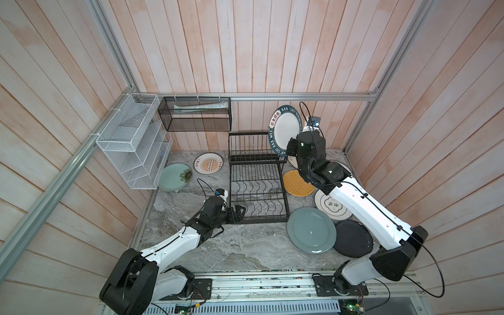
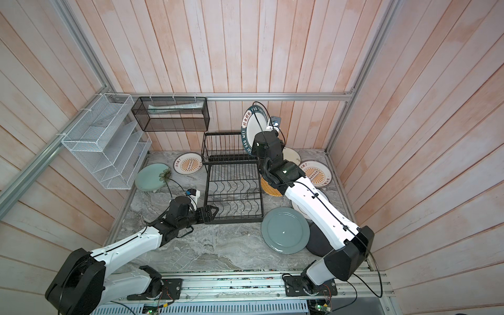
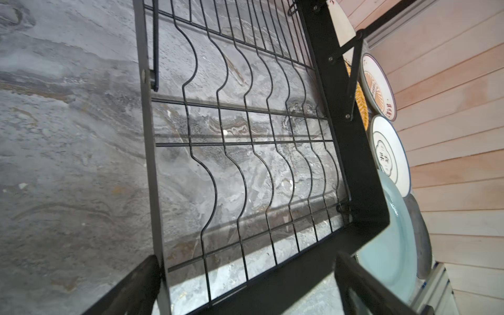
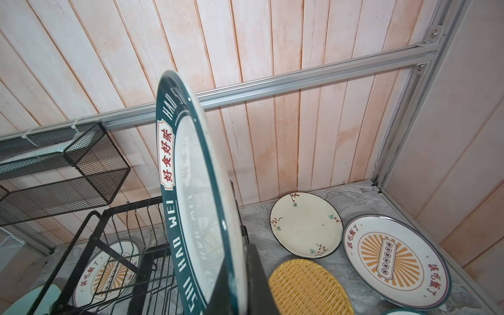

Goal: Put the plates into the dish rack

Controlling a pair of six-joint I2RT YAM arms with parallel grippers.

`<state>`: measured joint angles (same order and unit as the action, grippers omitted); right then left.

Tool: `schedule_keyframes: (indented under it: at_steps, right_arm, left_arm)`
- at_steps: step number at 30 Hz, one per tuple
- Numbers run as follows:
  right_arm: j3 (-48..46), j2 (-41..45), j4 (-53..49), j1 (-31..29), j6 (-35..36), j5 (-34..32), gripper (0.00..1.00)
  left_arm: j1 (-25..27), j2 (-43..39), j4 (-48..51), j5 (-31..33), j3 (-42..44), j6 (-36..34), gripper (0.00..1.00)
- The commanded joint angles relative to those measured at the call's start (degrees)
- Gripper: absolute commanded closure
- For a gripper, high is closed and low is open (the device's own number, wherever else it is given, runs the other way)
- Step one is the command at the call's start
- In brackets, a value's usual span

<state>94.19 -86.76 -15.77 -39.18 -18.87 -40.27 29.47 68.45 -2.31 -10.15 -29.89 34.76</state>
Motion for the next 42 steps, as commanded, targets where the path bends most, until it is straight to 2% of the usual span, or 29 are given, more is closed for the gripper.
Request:
schedule_keyframes:
  at_steps: [1,4,7,12,18,25,36,42]
  right_arm:
    - [3.61,-0.95,1.28,0.14,2.17,-4.99,1.0]
    - [4.81,-2.84,0.89,0.08,3.89,-8.56,1.0]
    - [6.04,-4.83,1.26,-0.04,5.98,-11.69,1.0]
    - [8.36,-8.64,3.51,-0.02,11.38,-16.5,1.0]
    - [12.83,-13.73,3.76,-0.11,15.68,-18.75,1.0]
    - [15.49,-17.35,3.24,-0.28,16.84,-20.07,1.0]
    - [19.57,-22.86,2.31,-1.73,19.01,-23.06,1.0]
    - [21.34,-25.01,0.23,-2.31,18.74,-23.8,1.0]
  left_arm:
    - [0.58,-4.03,3.52,3.76,-1.92,-0.94,0.0]
    - [0.49,-9.1,8.28,11.49,-2.33,-4.09,0.0]
    - [0.5,-15.21,8.13,14.09,-0.19,-6.68,0.0]
    - [0.46,-23.96,3.89,13.72,5.47,-9.27,0.0]
    - [0.5,-24.87,-0.89,11.39,9.1,-10.36,0.0]
    - [0.57,-25.51,-4.78,10.16,13.87,-10.16,0.0]
    - [0.51,-33.97,-10.99,7.03,20.42,-11.23,0.0]
    - [0.54,-34.68,-11.05,6.69,20.24,-11.89,0.0]
